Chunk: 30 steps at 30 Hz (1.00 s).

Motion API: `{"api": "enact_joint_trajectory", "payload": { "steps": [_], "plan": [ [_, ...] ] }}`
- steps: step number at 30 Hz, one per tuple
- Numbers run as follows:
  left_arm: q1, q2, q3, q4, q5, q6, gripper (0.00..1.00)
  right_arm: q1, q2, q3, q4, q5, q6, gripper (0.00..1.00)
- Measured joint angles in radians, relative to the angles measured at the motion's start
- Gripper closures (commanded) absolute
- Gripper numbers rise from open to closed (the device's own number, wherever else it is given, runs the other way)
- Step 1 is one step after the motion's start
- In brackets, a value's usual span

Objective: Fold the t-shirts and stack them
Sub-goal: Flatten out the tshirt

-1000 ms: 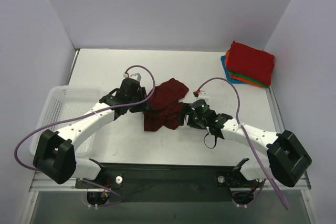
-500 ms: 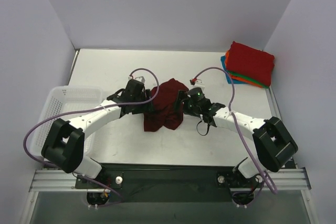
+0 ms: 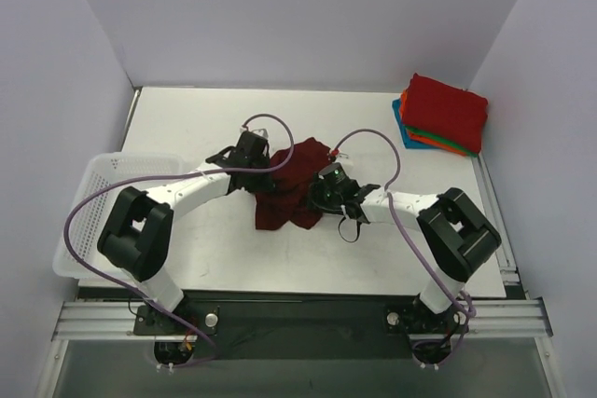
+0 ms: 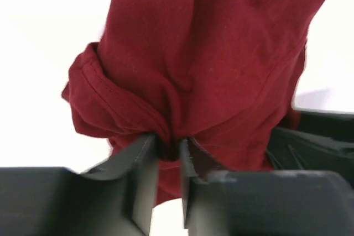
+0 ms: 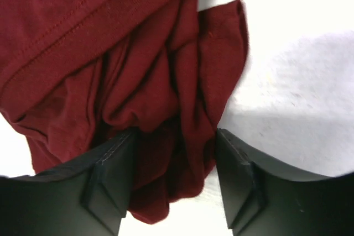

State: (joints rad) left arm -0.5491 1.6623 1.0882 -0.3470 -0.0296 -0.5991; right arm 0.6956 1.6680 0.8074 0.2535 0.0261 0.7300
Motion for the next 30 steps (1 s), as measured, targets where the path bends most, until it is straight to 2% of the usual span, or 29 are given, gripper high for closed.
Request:
{"api": "enact_joint_trajectory", "payload": {
  "steps": [1,2,3,4,5,9,13,19,22,25,26,28,29,30],
  "plan": [
    [0.000,0.010,0.013,0.002,0.001,0.003,0.81,0.000,0.011,0.010,0.002,0.001,0.000,0.66],
    [0.000,0.019,0.026,0.002,0.003,0.006,0.92,0.000,0.022,0.016,0.002,0.003,0.007,0.73],
    [0.000,0.026,0.037,0.002,0.004,0.005,0.96,0.000,0.028,0.018,0.002,0.008,0.012,0.90],
    [0.000,0.031,0.049,0.000,0.005,0.007,0.99,0.000,0.031,0.018,0.000,0.011,0.011,0.97],
    [0.000,0.033,0.061,-0.003,0.005,0.009,1.00,-0.004,0.030,0.018,-0.008,0.015,0.016,1.00],
    [0.007,0.024,0.103,-0.013,0.003,0.011,1.00,-0.037,-0.019,0.019,-0.082,0.028,0.008,1.00],
    [0.053,-0.048,0.107,-0.058,-0.004,0.008,1.00,-0.124,-0.176,0.045,-0.261,0.079,-0.050,1.00],
    [0.128,-0.315,0.051,-0.117,-0.030,-0.019,1.00,-0.299,-0.428,0.200,-0.494,0.160,-0.169,1.00],
    [0.149,-0.469,-0.019,-0.125,-0.022,-0.035,1.00,-0.397,-0.486,0.272,-0.554,0.165,-0.216,0.98],
    [0.199,-0.534,-0.092,-0.122,0.015,-0.055,1.00,-0.470,-0.464,0.325,-0.583,0.150,-0.244,0.90],
    [0.220,-0.528,-0.107,-0.119,0.037,-0.062,0.99,-0.486,-0.433,0.343,-0.592,0.136,-0.253,0.80],
    [0.259,-0.479,-0.120,-0.112,0.080,-0.067,0.90,-0.497,-0.356,0.375,-0.598,0.113,-0.268,0.63],
    [0.278,-0.444,-0.120,-0.108,0.097,-0.066,0.89,-0.501,-0.314,0.388,-0.599,0.104,-0.275,0.46],
    [0.294,-0.408,-0.119,-0.102,0.112,-0.064,0.72,-0.506,-0.277,0.394,-0.598,0.094,-0.281,0.39]
  ]
}}
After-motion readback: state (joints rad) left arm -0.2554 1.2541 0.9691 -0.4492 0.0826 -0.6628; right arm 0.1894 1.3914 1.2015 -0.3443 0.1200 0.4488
